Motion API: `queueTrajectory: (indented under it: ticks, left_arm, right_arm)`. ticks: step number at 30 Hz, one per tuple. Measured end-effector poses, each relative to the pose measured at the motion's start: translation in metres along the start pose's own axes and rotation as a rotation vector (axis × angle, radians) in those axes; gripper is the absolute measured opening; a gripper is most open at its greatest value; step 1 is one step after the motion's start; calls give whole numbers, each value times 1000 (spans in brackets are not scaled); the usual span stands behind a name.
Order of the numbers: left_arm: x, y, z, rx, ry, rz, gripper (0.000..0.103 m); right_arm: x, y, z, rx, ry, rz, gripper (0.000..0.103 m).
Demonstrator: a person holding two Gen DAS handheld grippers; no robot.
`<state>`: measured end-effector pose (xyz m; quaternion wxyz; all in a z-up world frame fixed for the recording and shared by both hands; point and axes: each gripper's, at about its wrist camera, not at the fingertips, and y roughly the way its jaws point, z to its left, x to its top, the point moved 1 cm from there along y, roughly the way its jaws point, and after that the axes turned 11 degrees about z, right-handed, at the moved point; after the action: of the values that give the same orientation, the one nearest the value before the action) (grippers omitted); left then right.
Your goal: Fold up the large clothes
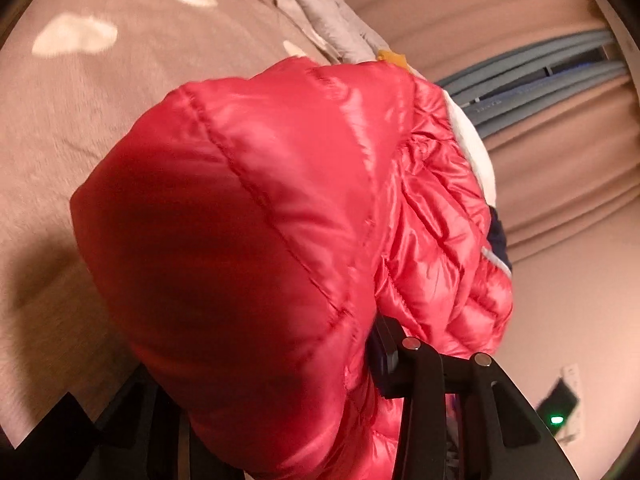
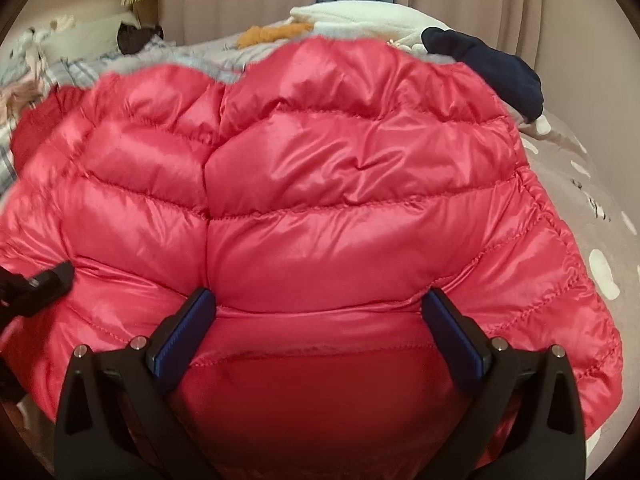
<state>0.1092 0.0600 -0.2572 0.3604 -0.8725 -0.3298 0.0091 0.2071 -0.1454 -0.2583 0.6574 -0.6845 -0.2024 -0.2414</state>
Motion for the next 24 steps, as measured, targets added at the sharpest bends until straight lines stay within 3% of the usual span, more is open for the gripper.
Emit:
queueTrajectory:
  ticks: [3, 5, 9, 10, 12, 13, 14, 16, 18, 21, 24]
  left_arm:
    - [-6, -6, -5, 22, 28, -8, 40]
    - [-8, -10, -10, 33, 51, -6, 39]
    - [0, -13, -19, 51, 65, 5, 38]
    - [-1, -17, -21, 51, 70, 1, 38]
    - [2, -21, -23, 57, 80, -15, 36]
    - [4, -22, -28, 64, 88, -29, 35]
    - [3, -25, -31, 70, 104, -45, 34]
    - [7, -23, -44, 90, 139, -73, 33]
    - [7, -25, -58, 95, 168, -102, 32]
    - [7, -33, -81, 94, 254, -146, 32]
    - [3, -42, -106, -13, 377, -134, 32]
  right_arm:
    - [7, -22, -22, 73, 86, -13, 101]
    - [11, -46, -50, 112, 173, -74, 102]
    - [9, -71, -109, 78, 334, -168, 103]
    - [7, -69, -123, 64, 376, -161, 103]
    - [0, -52, -144, 76, 447, -64, 91]
    - [-3, -41, -149, 111, 466, -12, 64]
    - [-6, -25, -150, 144, 470, 61, 52]
    - [-11, -5, -141, 157, 452, 120, 53]
    - [-13, -6, -130, 113, 408, 102, 52]
    - [-14, -4, -124, 149, 412, 134, 52]
    - [-20, -2, -137, 225, 435, 173, 53]
